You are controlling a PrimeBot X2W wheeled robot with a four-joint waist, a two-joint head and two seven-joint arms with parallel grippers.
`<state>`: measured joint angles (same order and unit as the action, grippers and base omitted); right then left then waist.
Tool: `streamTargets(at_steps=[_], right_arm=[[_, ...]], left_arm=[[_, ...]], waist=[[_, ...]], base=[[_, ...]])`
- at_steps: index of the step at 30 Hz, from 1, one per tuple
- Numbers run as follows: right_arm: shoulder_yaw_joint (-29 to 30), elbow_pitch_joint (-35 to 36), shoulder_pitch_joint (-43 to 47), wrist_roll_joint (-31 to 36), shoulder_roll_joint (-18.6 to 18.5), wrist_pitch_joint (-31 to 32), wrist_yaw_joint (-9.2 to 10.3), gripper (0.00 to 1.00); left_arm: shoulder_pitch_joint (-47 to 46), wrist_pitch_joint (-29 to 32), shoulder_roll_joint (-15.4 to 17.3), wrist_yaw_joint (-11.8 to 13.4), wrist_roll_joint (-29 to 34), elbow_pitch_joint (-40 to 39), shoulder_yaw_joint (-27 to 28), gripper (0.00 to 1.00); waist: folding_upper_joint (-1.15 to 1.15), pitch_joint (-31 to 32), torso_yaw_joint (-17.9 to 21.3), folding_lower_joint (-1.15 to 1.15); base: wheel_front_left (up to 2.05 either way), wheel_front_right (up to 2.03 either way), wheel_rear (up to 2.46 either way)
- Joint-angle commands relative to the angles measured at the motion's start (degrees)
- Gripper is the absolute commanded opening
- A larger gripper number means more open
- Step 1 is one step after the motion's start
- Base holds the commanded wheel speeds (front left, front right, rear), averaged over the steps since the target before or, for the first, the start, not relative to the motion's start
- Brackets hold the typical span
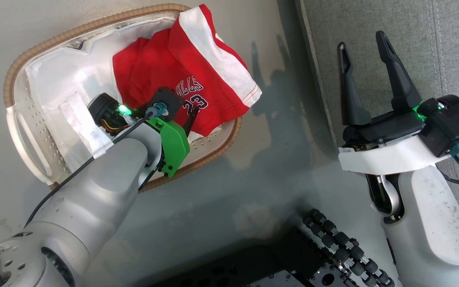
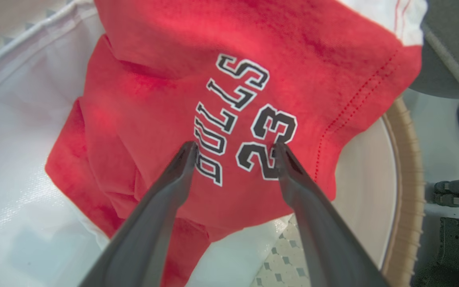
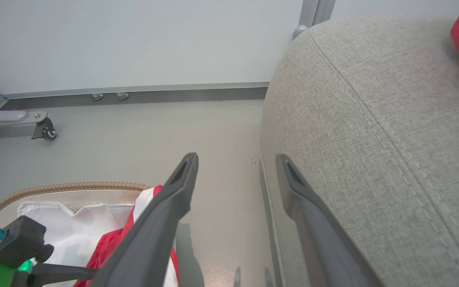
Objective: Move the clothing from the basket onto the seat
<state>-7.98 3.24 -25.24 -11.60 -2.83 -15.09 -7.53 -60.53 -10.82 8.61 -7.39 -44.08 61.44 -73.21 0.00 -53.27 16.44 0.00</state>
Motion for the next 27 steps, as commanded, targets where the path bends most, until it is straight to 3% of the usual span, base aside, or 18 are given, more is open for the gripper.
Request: streamTargets(at_steps=[1, 2, 3, 16, 27], right_arm=[[0.01, 0.15, 0.41, 0.03, -0.17, -0.11, 0.08, 1.0], [0.03, 0.1, 0.33, -0.06, -0.17, -0.11, 0.08, 1.0], [0.1, 0.01, 0.21, -0.21, -0.17, -0.11, 0.08, 1.0], [0.24, -0.57, -1.53, -1.83, -0.17, -0.11, 0.08, 1.0], [-2.52, -3.61, -4.19, -2.58, -0.16, -0.11, 0.08, 1.0]], left_arm=[[0.31, 0.24, 0.66, -0.19, -0.35, -0.41, -0.14, 0.48], [0.39, 0.28, 0.79, -0.19, -0.3, -0.73, -0.15, 0.29], [0.56, 0.29, 0.95, -0.19, -0.31, -1.02, -0.17, 0.0], [1.65, -1.58, 3.33, -0.19, 0.4, -3.88, -0.2, 0.0], [4.48, -4.34, 6.16, -0.19, -3.86, -5.63, -0.19, 0.0]], waist=[[0.0, 0.03, 0.0, 0.0], [0.0, 0.07, 0.01, 0.0], [0.0, 0.13, 0.02, 0.0], [0.0, 1.71, 0.86, 0.0], [0.0, 7.61, 0.94, 0.0]], base=[[0.0, 0.0, 0.0], [0.0, 0.0, 0.0], [0.0, 0.0, 0.0], [0.0, 0.0, 0.0], [0.0, 0.0, 0.0]])
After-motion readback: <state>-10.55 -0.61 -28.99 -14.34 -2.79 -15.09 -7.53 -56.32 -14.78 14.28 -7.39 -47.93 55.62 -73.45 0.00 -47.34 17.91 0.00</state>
